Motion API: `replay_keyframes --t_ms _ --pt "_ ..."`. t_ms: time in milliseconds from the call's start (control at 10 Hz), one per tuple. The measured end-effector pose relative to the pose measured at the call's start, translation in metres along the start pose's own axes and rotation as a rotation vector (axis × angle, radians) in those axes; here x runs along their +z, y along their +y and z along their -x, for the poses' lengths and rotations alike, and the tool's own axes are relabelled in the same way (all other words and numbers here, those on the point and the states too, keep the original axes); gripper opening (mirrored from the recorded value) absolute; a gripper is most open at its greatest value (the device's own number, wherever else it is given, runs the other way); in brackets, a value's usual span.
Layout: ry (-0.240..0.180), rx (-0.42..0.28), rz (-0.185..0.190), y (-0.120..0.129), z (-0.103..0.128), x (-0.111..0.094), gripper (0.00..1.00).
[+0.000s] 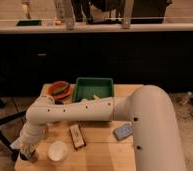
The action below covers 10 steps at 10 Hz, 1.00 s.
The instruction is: Place towel in metal cup
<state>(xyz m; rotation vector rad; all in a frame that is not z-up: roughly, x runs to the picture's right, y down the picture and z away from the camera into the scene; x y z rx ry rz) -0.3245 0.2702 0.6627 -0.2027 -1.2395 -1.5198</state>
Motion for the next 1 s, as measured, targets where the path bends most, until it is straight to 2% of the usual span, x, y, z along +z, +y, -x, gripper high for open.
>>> replay_keyframes --t_ms 200,400,700,800,1000 --pt "0.0 0.0 0.0 0.0 0.0 0.0 0.27" --pt "0.0 0.0 0.0 0.0 0.0 0.0 0.5" --pt "0.0 0.0 0.0 -0.0001 0.0 0.0 0.76" --pt "0.0 0.0 0.0 -0.0001 0.0 0.0 0.8" --pt "0.0 0.0 0.0 0.0 0.0 0.0 0.8"
